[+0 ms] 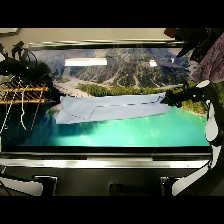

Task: Fold the clothes and pants, and hang the long-sleeved shirts on hangers.

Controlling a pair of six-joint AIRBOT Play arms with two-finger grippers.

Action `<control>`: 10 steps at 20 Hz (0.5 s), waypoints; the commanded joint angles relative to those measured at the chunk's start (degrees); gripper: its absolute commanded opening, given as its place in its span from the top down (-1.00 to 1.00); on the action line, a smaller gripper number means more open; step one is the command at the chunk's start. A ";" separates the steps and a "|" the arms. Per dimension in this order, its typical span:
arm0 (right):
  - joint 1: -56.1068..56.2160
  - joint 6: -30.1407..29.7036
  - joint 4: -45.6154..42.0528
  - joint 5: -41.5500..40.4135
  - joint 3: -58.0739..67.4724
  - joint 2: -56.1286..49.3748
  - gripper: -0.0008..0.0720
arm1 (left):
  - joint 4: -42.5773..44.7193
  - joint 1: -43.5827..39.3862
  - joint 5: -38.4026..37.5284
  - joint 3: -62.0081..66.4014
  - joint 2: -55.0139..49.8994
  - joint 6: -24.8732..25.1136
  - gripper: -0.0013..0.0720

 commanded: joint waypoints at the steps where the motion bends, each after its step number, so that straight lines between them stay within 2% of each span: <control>1: 0.13 6.14 -3.96 2.80 0.07 5.49 0.87 | -3.48 -2.32 0.85 -0.33 -1.81 0.09 0.93; 5: 0.13 12.24 -12.00 5.70 0.07 13.29 0.87 | -12.37 -11.28 11.41 -5.18 -7.50 -2.01 0.93; 10: 0.13 16.02 -15.69 9.79 2.23 21.20 0.87 | -28.81 -25.59 23.93 -5.90 -17.55 -1.99 0.93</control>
